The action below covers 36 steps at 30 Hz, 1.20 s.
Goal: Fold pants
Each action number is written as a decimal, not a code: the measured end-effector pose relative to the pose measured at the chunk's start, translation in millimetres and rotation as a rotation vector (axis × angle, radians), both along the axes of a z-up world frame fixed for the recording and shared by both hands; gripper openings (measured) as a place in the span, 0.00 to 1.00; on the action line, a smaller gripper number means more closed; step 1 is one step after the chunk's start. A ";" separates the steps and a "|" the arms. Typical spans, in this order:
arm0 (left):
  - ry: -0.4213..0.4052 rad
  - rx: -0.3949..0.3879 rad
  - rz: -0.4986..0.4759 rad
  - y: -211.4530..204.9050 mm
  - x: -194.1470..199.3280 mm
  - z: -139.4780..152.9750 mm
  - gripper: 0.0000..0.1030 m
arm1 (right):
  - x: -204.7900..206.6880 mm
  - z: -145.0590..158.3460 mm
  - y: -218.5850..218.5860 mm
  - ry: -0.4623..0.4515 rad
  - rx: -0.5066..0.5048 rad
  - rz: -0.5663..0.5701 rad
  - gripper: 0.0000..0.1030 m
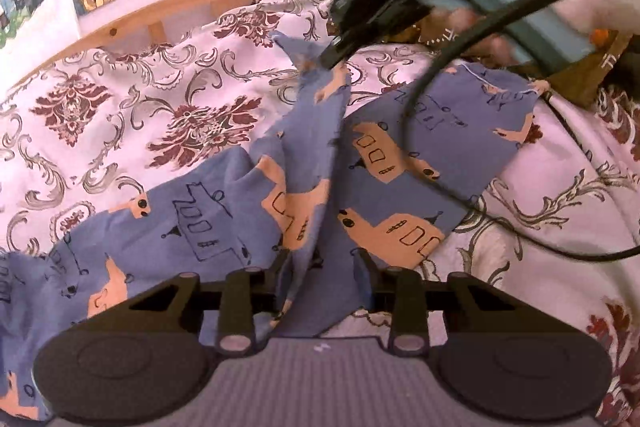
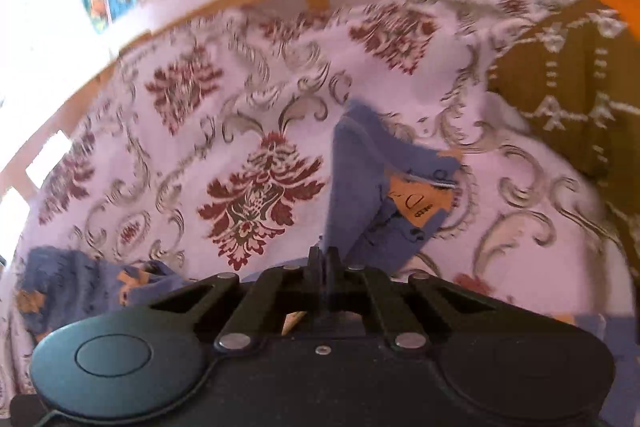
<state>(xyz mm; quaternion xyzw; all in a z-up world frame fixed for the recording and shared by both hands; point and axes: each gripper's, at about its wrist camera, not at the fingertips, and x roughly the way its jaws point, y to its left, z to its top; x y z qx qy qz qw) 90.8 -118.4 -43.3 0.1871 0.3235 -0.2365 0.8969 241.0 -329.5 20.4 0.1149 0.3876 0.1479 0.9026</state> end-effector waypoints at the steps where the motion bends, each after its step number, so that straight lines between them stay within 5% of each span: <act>1: -0.001 0.012 0.003 -0.8 0.5 -0.7 0.30 | -7.2 1.1 -5.4 -0.010 0.010 -0.008 0.00; 6: -0.031 0.083 0.036 -7.5 2.2 -2.4 0.01 | -40.0 4.7 -23.3 -0.064 0.065 -0.048 0.00; 12: -0.099 0.130 -0.031 -6.7 -16.4 11.8 0.00 | -107.8 6.6 -38.5 -0.102 0.115 -0.146 0.00; 16: -0.063 0.146 -0.070 -5.7 -24.8 5.3 0.00 | -147.8 -10.0 -38.8 -0.086 0.078 -0.202 0.00; 25: -0.029 0.222 -0.114 -11.3 -20.8 -12.4 0.00 | -163.6 -60.1 -32.3 -0.046 -0.021 -0.232 0.01; 28: -0.031 0.228 -0.144 -9.7 -21.7 -11.7 0.01 | -171.9 -55.8 -26.7 -0.079 -0.057 -0.199 0.28; 30: 0.003 0.185 -0.165 -3.8 -20.2 -3.2 0.18 | -181.4 -50.0 -25.6 -0.110 -0.093 -0.184 0.74; 31: 0.038 0.147 -0.171 1.0 -17.1 2.5 0.30 | -188.3 -46.5 -24.5 -0.138 -0.115 -0.179 0.78; 32: 0.074 0.102 -0.171 6.2 -12.6 9.2 0.61 | -193.9 -43.3 -23.2 -0.162 -0.139 -0.175 0.85; 33: 0.105 0.051 -0.167 12.1 -7.5 16.9 0.80 | -197.9 -40.6 -21.7 -0.180 -0.170 -0.179 0.91; 36: 0.168 -0.071 -0.149 24.1 19.1 38.8 0.88 | -208.5 -35.7 -13.6 -0.261 -0.288 -0.222 0.99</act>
